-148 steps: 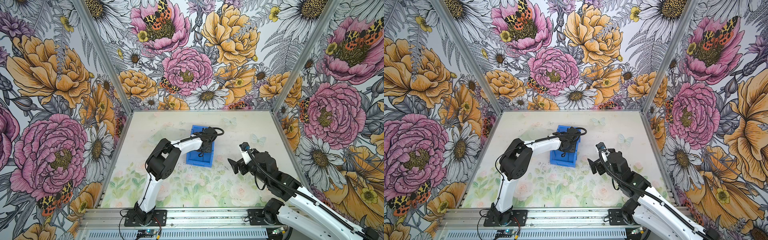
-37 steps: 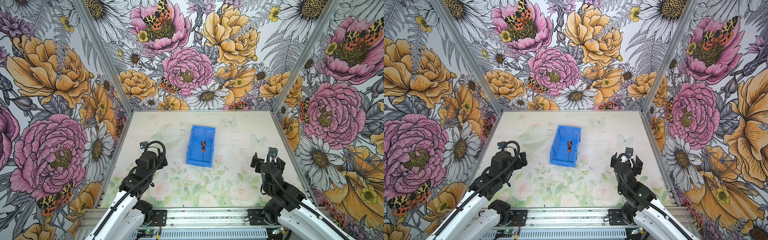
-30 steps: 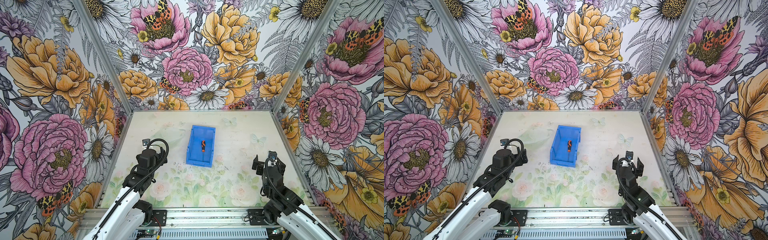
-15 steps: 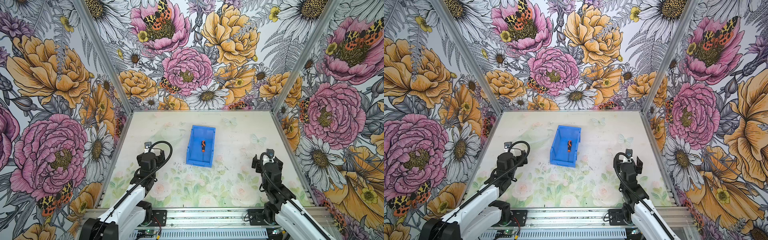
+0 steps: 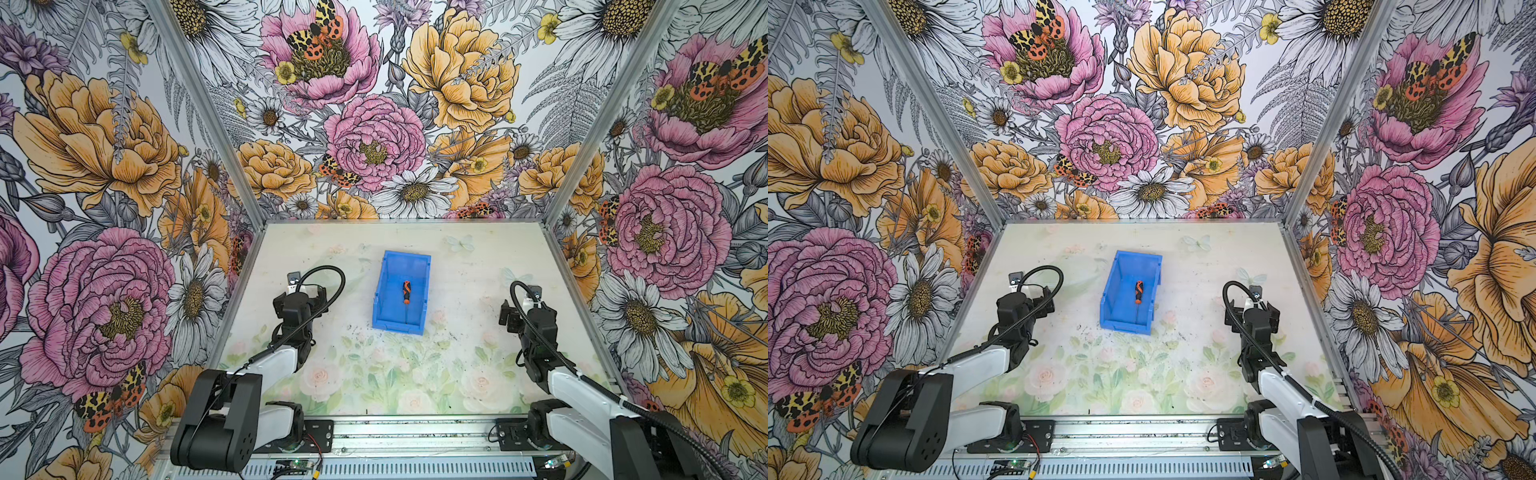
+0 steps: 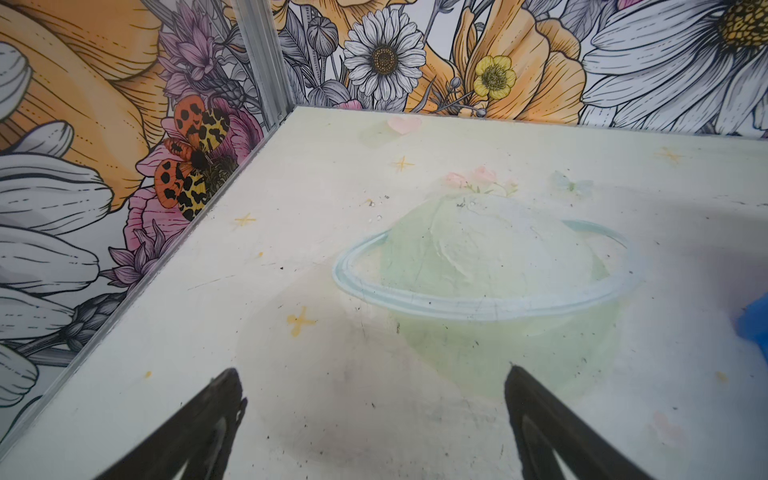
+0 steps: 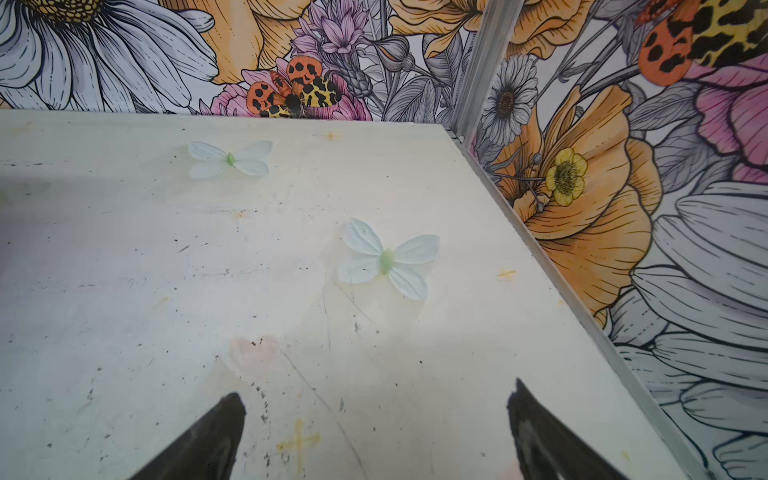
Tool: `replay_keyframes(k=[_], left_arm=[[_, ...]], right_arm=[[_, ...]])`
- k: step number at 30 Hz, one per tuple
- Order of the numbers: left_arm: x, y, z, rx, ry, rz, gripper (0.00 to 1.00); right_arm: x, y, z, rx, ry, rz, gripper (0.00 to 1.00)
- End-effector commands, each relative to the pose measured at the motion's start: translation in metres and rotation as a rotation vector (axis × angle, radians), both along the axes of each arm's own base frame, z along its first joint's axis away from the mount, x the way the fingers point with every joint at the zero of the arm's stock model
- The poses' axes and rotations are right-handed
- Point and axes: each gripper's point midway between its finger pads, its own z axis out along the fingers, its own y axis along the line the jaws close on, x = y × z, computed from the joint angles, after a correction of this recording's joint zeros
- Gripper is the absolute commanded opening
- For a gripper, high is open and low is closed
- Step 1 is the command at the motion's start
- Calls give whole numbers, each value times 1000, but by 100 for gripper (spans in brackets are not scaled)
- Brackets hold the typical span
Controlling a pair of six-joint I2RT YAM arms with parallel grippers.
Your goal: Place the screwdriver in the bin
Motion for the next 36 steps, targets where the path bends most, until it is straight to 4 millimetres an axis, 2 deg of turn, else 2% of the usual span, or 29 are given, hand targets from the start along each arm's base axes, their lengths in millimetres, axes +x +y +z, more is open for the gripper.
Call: replay_keyframes(k=[1, 9, 15, 18, 28, 36], left_arm=[[23, -5, 28, 18, -101, -48, 99], [36, -4, 29, 42, -121, -74, 98], [46, -4, 16, 7, -126, -109, 99], [42, 5, 11, -27, -138, -90, 99], [41, 5, 7, -48, -160, -113, 99], [41, 3, 8, -40, -171, -117, 99]], right_arm=[[23, 1, 34, 26, -132, 9, 99], [40, -11, 34, 45, -140, -21, 100], [58, -13, 33, 59, -147, -12, 100], [65, -13, 32, 59, -146, -6, 100], [81, -11, 6, 53, -114, 16, 99], [81, -9, 6, 56, -113, 31, 99]])
